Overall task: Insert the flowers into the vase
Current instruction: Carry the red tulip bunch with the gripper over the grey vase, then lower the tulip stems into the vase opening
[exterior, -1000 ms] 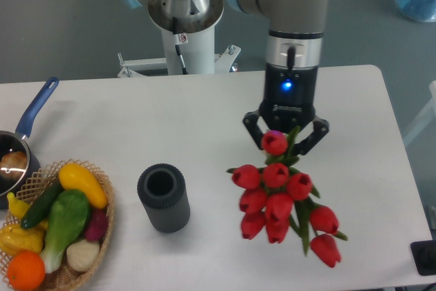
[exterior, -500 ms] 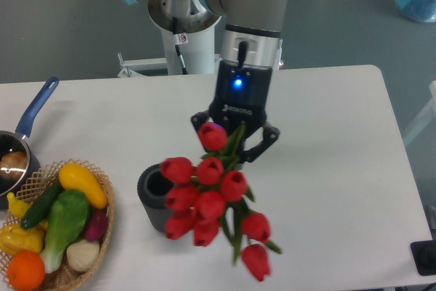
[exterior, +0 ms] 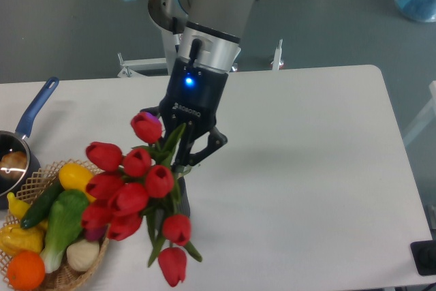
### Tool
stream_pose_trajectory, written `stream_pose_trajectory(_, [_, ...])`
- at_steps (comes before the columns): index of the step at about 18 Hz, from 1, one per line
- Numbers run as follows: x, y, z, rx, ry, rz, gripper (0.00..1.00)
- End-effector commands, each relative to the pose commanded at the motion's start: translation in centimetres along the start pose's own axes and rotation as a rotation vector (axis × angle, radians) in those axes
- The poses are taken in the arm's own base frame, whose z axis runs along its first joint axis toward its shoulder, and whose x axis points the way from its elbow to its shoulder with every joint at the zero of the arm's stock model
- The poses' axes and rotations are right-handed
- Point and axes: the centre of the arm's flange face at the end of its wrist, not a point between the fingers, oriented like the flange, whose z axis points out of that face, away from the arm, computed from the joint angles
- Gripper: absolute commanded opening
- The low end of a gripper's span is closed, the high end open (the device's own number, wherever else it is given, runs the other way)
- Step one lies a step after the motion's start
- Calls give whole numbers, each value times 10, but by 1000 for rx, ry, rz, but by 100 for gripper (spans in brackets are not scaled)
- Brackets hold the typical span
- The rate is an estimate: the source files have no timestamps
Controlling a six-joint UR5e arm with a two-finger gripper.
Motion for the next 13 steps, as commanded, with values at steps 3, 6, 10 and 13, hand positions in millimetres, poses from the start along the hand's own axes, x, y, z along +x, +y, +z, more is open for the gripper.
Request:
stream_pose_trajectory(3, [4, -4, 4, 55, 42, 18, 19])
stream_pose_trajectory(6, [6, -6, 5, 102, 107, 14, 19])
stream_pose_trajectory(10, [-2, 0, 2, 135, 144, -4, 19])
stream_pose_trajectory(13, [-10, 7, 7, 135, 151, 6, 19])
